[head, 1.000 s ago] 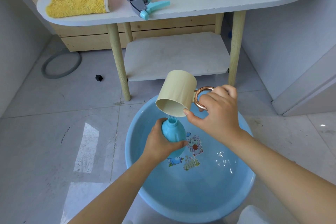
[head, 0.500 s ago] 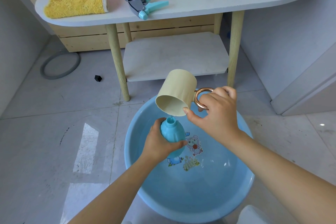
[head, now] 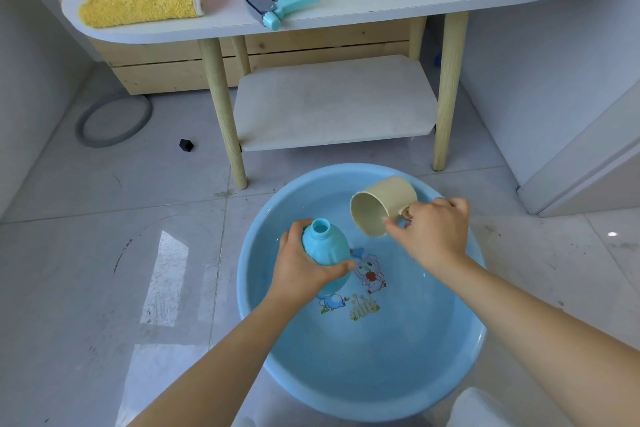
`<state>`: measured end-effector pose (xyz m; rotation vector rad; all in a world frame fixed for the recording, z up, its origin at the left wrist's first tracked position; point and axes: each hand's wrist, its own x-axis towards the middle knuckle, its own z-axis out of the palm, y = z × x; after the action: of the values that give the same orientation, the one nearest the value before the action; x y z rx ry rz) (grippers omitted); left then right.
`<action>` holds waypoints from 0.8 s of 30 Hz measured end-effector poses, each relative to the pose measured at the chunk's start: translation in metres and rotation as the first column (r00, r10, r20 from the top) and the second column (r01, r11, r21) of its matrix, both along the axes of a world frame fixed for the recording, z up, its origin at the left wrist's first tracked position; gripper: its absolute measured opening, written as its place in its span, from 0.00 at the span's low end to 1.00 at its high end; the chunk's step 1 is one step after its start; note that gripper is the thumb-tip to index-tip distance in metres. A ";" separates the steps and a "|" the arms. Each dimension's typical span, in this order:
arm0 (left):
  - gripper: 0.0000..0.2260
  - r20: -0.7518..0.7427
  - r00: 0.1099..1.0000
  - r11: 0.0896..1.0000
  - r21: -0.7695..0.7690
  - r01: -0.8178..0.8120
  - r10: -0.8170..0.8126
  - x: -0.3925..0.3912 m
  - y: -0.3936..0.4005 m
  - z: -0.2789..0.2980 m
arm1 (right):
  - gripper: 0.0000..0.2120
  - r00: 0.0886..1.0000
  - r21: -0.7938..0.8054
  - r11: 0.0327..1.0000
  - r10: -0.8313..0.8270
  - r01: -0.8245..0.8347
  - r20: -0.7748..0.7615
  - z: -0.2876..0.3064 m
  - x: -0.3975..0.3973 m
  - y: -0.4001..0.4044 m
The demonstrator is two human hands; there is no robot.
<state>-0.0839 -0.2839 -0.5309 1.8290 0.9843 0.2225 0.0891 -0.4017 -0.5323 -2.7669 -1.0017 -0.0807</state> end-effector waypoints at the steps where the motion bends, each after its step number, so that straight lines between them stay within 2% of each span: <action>1: 0.34 0.003 1.000 1.000 -0.005 -0.008 0.008 -0.001 0.001 0.000 | 0.21 0.999 -0.063 0.998 0.023 -0.020 0.034 -0.003 0.000 -0.002; 7: 0.32 0.046 0.998 0.998 -0.050 -0.037 0.039 -0.003 0.002 -0.001 | 0.20 0.988 -0.342 0.933 0.140 -0.109 0.065 -0.013 -0.002 -0.014; 15: 0.33 0.033 0.999 0.999 -0.033 -0.016 0.017 -0.004 -0.002 -0.002 | 0.20 0.988 -0.441 0.888 0.156 -0.131 0.021 -0.022 -0.005 -0.019; 24: 0.33 0.008 1.000 1.000 -0.011 0.002 -0.002 -0.007 -0.004 -0.004 | 0.21 0.976 -0.427 0.879 0.176 -0.214 -0.129 -0.022 -0.011 -0.017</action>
<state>-0.0911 -0.2882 -0.5344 1.8183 0.9759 0.2225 0.0782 -0.4183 -0.5547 -3.0000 -1.4214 0.3349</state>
